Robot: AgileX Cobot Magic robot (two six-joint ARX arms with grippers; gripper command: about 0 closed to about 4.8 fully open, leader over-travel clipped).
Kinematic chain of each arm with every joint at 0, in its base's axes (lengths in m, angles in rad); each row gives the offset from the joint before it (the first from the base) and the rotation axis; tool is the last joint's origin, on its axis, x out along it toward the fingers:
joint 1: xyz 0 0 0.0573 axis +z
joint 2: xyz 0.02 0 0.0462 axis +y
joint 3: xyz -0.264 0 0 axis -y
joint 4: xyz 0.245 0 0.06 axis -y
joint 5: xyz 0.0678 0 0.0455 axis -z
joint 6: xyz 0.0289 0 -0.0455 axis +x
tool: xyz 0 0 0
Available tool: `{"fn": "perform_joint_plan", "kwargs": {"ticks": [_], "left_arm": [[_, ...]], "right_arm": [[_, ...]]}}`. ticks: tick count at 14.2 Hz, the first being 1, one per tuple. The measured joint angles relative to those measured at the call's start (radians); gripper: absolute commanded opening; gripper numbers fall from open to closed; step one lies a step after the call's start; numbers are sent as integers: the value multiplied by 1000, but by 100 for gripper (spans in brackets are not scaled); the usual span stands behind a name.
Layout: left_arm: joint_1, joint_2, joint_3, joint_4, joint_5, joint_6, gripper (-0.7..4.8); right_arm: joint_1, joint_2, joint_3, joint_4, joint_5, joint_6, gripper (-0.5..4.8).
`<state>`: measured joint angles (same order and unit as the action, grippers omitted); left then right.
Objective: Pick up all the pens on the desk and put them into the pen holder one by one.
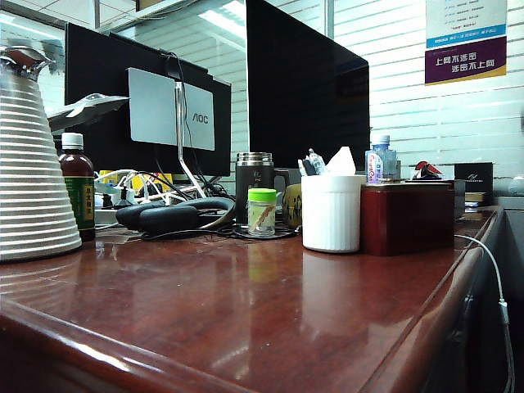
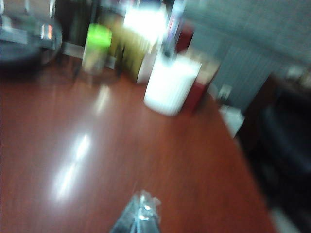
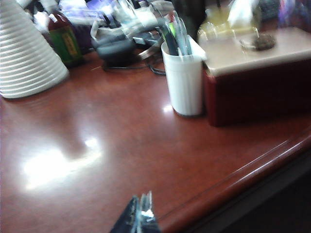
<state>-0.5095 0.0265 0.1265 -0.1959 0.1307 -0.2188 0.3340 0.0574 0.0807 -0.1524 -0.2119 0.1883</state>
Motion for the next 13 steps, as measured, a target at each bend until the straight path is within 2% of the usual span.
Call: {"fn": "perform_joint_plan", "kwargs": {"ticks": [4,7,13], "left_arm": [[0,0,-96,23,-45,0,-6],[0,-2,-118,40,-148,4,-1],[0,-2,-117,28,-150,-3,-1]], "right_arm": [[0,0,-73,30,13,2,-6],[0,0,-73,4,33,-5,-5],[0,0,-73,-7,29,29,-5]]}}
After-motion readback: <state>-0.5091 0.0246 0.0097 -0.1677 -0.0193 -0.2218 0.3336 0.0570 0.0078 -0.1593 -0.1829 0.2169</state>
